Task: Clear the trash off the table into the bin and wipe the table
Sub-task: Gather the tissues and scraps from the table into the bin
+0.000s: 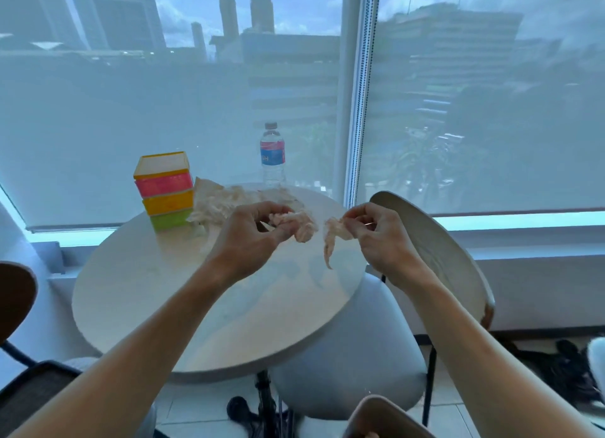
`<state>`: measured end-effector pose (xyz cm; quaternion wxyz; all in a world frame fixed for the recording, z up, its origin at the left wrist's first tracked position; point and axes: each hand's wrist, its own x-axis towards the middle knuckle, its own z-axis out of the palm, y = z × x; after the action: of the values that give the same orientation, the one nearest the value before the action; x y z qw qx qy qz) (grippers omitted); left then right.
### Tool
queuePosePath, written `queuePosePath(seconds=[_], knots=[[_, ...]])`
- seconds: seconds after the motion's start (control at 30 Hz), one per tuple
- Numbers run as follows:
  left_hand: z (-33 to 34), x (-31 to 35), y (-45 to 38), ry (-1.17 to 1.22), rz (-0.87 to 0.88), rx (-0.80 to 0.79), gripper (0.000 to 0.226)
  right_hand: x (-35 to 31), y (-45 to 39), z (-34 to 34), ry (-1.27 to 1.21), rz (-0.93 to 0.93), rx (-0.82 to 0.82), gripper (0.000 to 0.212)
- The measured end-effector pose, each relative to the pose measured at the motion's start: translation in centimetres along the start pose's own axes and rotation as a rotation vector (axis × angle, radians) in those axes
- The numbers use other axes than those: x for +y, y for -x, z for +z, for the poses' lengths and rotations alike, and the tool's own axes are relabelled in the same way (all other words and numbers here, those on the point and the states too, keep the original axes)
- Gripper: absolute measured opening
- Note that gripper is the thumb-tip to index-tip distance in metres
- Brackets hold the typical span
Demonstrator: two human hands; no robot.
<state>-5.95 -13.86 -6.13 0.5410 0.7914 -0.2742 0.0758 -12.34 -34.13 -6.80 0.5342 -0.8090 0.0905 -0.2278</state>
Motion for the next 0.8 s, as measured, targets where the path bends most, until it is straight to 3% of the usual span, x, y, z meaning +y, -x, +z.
queuePosePath(seconds=[0.23, 0.47, 0.6, 0.73, 0.8], knots=[[3.8, 3.8, 6.9, -0.070, -0.026, -0.036, 0.014, 2.9, 6.7, -5.1, -0.096, 0.095, -0.047, 0.015], [6.9, 5.9, 12.9, -0.005, -0.009, -0.137, 0.030, 8.6, 13.5, -8.1, 0.023, 0.235, -0.182, 0.008], [9.3, 5.0, 16.2, -0.006, -0.045, -0.185, 0.012, 12.5, 17.4, -8.3, 0.077, 0.409, -0.287, 0.008], [11.5, 2.4, 19.1, -0.077, -0.134, -0.273, 0.025, 14.8, 20.3, -8.3, 0.158, 0.535, -0.461, 0.003], [12.6, 1.2, 20.5, -0.143, -0.182, -0.326, 0.029, 15.2, 20.5, -8.4, 0.180, 0.550, -0.426, 0.006]])
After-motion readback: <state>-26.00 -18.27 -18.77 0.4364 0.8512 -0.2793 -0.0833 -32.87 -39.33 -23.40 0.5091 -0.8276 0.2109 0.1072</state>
